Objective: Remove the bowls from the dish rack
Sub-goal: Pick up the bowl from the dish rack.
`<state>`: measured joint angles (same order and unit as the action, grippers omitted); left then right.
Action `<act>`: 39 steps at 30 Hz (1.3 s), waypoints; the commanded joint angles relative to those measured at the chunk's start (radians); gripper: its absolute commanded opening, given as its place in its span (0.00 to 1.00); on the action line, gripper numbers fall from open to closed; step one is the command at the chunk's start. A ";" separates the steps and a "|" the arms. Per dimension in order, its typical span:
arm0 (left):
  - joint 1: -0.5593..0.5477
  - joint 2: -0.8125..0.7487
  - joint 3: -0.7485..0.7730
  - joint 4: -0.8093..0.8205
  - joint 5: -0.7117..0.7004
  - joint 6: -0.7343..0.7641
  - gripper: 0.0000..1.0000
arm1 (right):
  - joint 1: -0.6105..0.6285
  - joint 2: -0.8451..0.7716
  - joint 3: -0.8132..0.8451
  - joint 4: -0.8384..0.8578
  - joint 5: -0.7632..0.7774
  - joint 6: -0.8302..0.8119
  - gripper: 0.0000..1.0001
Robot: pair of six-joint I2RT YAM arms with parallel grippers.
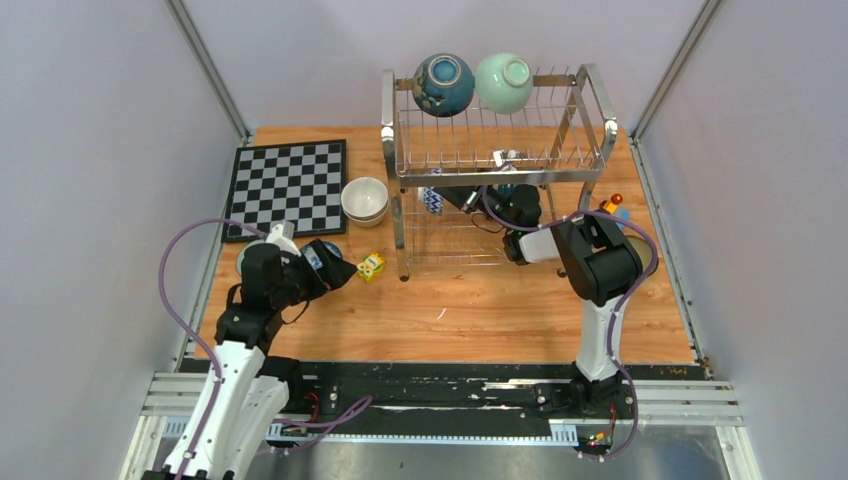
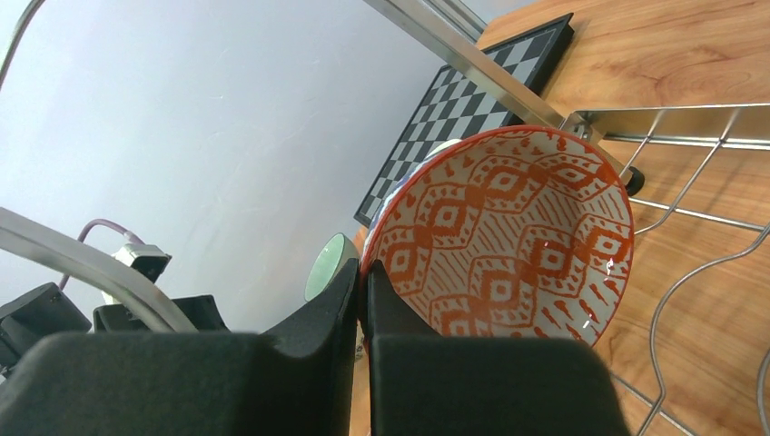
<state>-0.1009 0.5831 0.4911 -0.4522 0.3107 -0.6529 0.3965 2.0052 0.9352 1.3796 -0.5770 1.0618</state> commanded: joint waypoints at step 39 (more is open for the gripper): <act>0.001 -0.042 0.047 -0.058 0.025 -0.018 0.94 | 0.053 -0.601 -0.496 -0.027 -0.248 -0.032 0.00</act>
<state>-0.1009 0.5247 0.4957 -0.5003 0.3244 -0.6891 0.4313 1.5066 0.4858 1.3666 -0.7692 1.0714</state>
